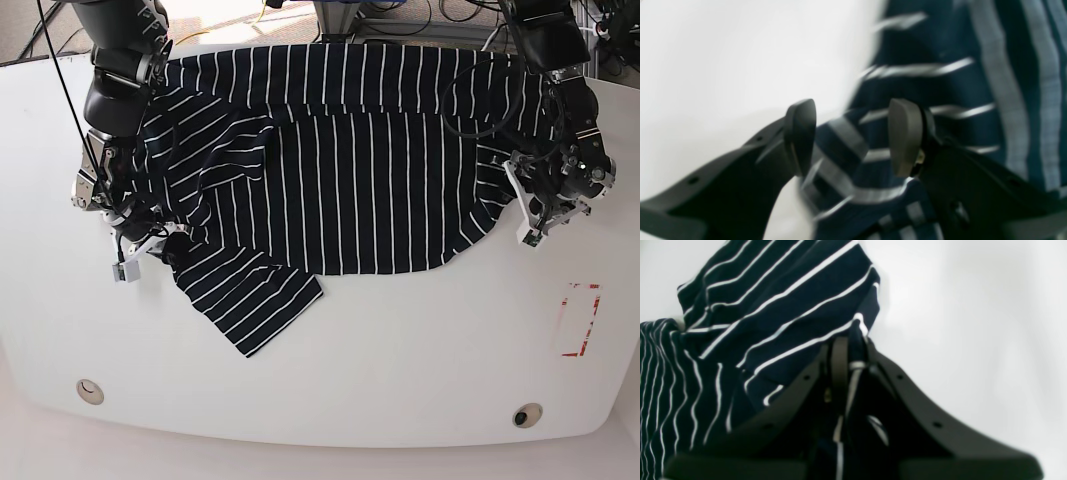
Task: Layout the t-shirt on the table in an organized manner, then fold the t-shirt properly
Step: 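Drag the grasped fabric inward with the left gripper toward the right gripper, then move the left gripper back to the shirt's side edge and grasp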
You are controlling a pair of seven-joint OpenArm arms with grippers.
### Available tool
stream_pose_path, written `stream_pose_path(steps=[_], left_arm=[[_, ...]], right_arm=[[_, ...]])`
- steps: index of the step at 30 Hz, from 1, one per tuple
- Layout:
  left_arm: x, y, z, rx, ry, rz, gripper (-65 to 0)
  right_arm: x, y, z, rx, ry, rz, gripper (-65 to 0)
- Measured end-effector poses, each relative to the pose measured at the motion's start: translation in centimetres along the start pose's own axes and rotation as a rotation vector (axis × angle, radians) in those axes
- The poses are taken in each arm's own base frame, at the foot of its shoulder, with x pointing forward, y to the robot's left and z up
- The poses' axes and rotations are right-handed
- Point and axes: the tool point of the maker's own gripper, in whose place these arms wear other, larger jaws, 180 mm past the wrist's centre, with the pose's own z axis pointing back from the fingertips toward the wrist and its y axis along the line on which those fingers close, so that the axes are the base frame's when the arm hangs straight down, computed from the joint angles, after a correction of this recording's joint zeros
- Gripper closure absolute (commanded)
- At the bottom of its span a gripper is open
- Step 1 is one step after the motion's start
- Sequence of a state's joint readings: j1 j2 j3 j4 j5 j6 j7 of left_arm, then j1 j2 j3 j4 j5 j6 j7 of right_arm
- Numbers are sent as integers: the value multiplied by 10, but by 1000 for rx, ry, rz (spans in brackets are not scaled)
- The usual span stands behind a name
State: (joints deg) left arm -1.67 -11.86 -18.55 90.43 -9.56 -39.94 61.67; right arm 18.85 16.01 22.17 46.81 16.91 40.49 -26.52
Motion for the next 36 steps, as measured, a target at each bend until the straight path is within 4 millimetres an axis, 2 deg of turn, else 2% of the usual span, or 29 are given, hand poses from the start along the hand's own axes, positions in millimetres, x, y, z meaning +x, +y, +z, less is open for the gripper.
stream_pose_path(steps=[3, 8, 14, 17, 26, 36], left_arm=[[4, -8, 0, -43, -30, 16, -326], [-11, -9, 6, -90, 23, 33, -326], [2, -4, 17, -109, -34, 30, -326], [2, -5, 17, -111, -32, 30, -326], [-23, -13, 14, -127, 36, 32, -326], [-31, -16, 14, -135, 47, 35, -329]], right_arm=[[0, 1, -1, 3, -1, -2, -60], [0, 1, -1, 3, -1, -2, -60], [0, 2, -1, 3, -1, -2, -60], [0, 2, -1, 3, -1, -2, -60], [0, 1, -1, 3, -1, -2, -60], [0, 2, -1, 4, -1, -2, -60]])
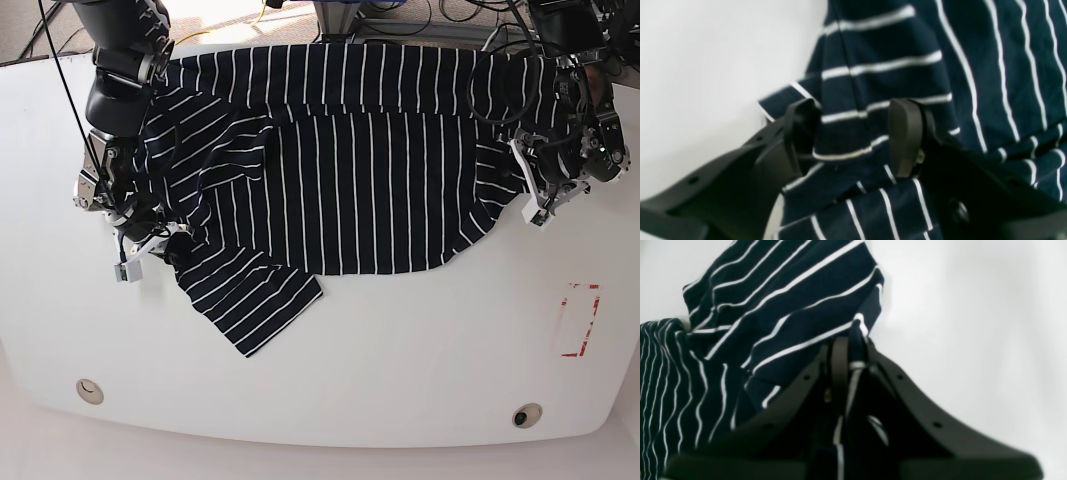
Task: Layout the t-shirt on the table in an organized manner, then fold the t-shirt properly
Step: 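Move the left gripper back to the shirt's side edge and grasp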
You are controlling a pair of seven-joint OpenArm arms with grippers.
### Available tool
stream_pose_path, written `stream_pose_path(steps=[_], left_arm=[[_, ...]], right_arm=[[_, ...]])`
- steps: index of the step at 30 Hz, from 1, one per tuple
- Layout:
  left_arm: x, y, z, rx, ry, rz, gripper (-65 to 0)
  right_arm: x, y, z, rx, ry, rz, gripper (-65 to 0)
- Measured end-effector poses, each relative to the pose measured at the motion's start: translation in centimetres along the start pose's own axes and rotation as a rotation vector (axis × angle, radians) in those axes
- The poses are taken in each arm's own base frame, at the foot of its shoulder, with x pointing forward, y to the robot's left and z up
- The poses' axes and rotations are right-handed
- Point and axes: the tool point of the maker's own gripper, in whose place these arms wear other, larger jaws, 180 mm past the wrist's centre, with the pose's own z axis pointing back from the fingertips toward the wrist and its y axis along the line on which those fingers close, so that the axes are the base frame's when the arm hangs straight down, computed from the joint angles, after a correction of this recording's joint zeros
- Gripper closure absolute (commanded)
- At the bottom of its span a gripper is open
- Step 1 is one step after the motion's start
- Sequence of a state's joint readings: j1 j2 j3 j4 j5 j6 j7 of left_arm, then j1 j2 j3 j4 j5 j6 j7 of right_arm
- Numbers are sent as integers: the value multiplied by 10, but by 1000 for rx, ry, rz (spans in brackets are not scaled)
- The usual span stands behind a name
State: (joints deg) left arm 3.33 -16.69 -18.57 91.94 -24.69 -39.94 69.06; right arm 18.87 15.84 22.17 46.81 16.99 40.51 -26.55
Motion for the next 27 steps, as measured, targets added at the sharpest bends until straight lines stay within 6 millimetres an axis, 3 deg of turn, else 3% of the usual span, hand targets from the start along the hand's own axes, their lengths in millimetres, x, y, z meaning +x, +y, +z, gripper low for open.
stream_pose_path(steps=[14, 20, 27], left_arm=[[2, 1, -1, 1, -2, 1, -325], [-13, 5, -11, -2, 49, 27, -325], [-10, 10, -10, 17, 53, 23, -315]], right_arm=[[0, 0, 0, 0, 0, 0, -60], [0, 0, 0, 0, 0, 0, -60], [1, 0, 0, 0, 0, 1, -60]])
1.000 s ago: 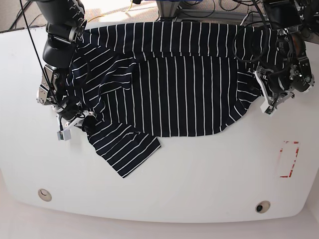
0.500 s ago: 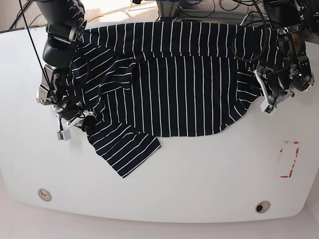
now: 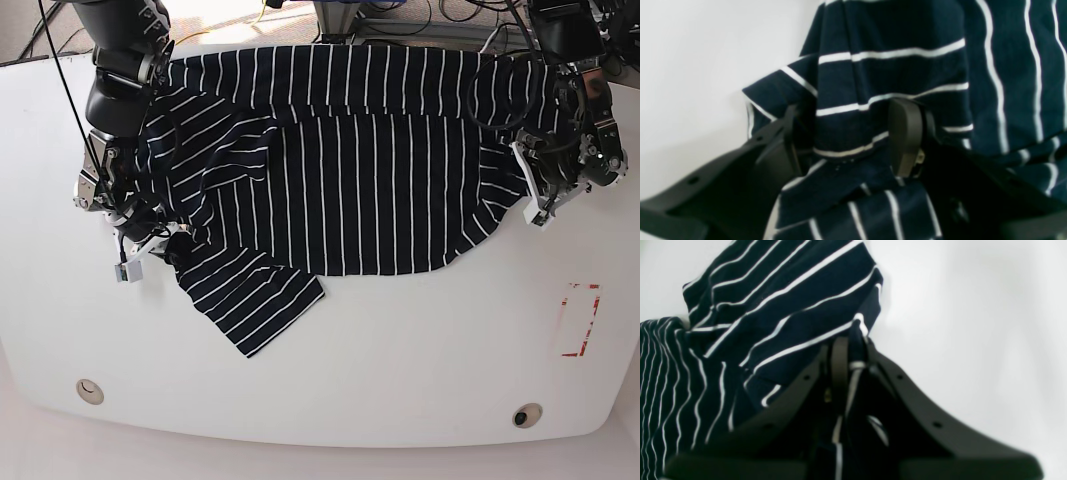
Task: Layout the t-shirt on the table in an organized manner, then fold the t-shirt properly
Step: 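Move the left gripper back to the shirt's side edge and grasp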
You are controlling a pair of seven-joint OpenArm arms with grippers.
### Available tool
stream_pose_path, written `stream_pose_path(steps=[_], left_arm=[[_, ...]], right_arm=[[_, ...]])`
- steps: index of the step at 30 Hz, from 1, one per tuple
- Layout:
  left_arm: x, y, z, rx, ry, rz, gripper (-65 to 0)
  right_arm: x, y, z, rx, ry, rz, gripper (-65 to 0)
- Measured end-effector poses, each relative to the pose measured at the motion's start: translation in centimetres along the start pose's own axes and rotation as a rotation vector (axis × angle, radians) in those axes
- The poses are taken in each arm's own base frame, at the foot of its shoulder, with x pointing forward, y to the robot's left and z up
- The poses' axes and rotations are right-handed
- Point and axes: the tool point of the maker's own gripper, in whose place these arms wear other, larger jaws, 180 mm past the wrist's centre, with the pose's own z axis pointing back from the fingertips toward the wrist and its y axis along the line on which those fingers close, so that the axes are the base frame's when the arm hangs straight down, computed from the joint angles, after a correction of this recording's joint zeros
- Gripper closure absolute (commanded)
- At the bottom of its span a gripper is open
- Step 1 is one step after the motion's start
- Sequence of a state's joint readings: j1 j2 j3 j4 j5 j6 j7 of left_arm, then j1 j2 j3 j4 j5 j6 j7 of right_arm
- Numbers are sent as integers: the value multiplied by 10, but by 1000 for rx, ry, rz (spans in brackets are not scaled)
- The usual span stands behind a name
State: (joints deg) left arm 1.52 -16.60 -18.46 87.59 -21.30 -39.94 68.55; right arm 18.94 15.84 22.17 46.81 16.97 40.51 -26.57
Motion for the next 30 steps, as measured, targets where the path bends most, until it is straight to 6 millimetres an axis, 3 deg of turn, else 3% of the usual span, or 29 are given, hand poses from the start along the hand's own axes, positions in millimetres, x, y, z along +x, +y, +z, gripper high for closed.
stream_pose_path(steps=[9, 15, 26, 30], left_arm=[[-1, 0, 0, 2, 1, -1, -56], [3, 1, 5, 16, -4, -16, -47], [43, 2, 39, 103, -129, -113, -43], [49, 6, 47, 123, -144, -133, -42]], right_arm=[[0, 0, 0, 0, 0, 0, -60], [0, 0, 0, 0, 0, 0, -60], [0, 0, 0, 0, 0, 0, -60], [0, 0, 0, 0, 0, 0, -59]])
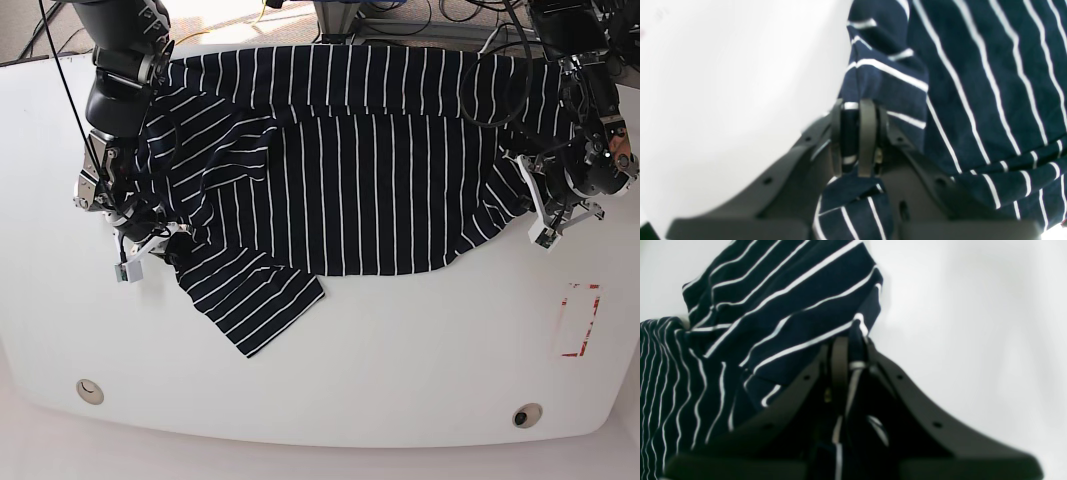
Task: Layout the t-shirt on the table in an organized manner, then fold the t-shirt properly
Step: 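Move the left gripper back to the shirt's side edge and grasp, then fold the shirt over itself with both grippers, pulling the edge across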
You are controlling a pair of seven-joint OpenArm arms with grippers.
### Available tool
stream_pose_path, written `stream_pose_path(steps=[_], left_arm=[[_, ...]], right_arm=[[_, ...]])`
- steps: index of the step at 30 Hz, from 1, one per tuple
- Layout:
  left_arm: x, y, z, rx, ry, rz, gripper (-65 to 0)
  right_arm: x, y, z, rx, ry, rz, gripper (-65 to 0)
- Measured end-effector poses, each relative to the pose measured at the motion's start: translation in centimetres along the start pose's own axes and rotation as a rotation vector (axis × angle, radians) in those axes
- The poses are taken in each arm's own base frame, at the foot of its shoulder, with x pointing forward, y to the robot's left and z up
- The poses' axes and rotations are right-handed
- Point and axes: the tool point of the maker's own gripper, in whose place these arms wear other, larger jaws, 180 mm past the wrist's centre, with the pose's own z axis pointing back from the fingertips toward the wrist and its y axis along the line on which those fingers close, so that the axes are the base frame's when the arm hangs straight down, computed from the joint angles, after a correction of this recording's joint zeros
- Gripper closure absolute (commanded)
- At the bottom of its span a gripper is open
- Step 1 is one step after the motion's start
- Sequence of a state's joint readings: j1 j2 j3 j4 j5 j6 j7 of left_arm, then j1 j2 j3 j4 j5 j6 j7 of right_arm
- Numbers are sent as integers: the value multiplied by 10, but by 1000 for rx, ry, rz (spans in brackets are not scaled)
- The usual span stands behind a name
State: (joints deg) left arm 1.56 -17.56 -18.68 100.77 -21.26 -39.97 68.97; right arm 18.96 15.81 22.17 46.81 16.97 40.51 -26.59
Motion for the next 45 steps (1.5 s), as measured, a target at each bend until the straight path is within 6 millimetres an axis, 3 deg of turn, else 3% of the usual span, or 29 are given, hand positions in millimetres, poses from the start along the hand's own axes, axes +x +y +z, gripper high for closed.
stream_pose_path(steps=[6, 14, 17, 21, 27, 31, 45], left_arm=[[9, 23, 8, 61, -4, -10, 0], [11, 61, 22, 203, 30, -20, 0], [23, 69, 25, 230, -4, -28, 0], [34, 72, 28, 251, -41, -39, 0], [31, 75, 27, 271, -26, -46, 0], [44, 81, 29, 287, -49, -57, 0], [66, 83, 9, 279, -64, -28, 0]], right_arm=[[0, 0, 0, -1, 0, 1, -57], [3, -2, 1, -4, 10, 10, 0], [4, -3, 1, -9, 17, 18, 0], [6, -5, 2, -12, 16, 21, 0], [9, -7, 7, -30, 43, 63, 0], [12, -5, 12, -44, 85, 111, 0], [70, 11, 40, -96, 51, 308, 0]])
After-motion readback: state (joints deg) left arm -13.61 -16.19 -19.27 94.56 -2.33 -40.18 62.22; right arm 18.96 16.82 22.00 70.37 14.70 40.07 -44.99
